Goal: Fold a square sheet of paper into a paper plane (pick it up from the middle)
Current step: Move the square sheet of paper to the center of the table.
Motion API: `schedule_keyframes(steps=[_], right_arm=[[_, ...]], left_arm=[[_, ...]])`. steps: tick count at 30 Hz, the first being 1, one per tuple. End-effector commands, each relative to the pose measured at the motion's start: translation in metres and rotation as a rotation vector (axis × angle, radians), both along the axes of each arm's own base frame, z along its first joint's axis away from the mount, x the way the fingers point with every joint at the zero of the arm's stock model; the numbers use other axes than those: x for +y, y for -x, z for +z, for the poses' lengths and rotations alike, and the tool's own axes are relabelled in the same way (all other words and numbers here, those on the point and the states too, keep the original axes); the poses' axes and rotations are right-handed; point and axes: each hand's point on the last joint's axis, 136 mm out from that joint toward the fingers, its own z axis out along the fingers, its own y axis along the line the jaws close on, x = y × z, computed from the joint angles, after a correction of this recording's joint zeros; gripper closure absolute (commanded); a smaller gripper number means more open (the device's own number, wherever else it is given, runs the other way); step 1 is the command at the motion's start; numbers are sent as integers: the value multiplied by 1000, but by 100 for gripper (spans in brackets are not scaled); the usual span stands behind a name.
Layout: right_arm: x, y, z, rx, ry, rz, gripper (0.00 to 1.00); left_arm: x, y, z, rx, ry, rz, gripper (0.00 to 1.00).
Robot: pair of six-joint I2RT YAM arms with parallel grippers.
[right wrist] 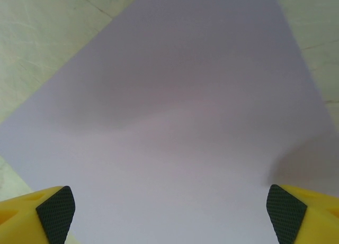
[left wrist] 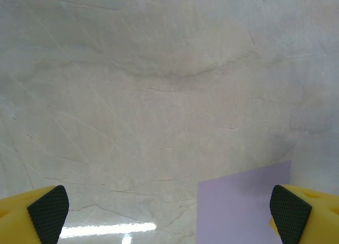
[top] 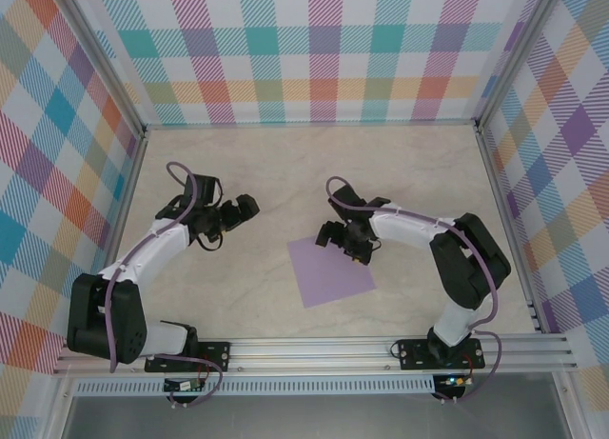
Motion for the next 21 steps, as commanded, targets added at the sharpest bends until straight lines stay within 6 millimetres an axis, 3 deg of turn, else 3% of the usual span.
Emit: schedule_keyframes(steps=[1,7,12,21], right_arm=[[-17,5,11,-29,143,136,0],[1,5,6,-28,189,373,0],[13,1,2,-6,238,462,0],[31,21,-14,39,256,594,0]], left_arm=[[-10,2,-5,1,38,-7,0],[-10,7,-19,16,16,2,0],[-11,9,-23,28,3,-2,0],[-12,15,-30,43,-16,0,0]])
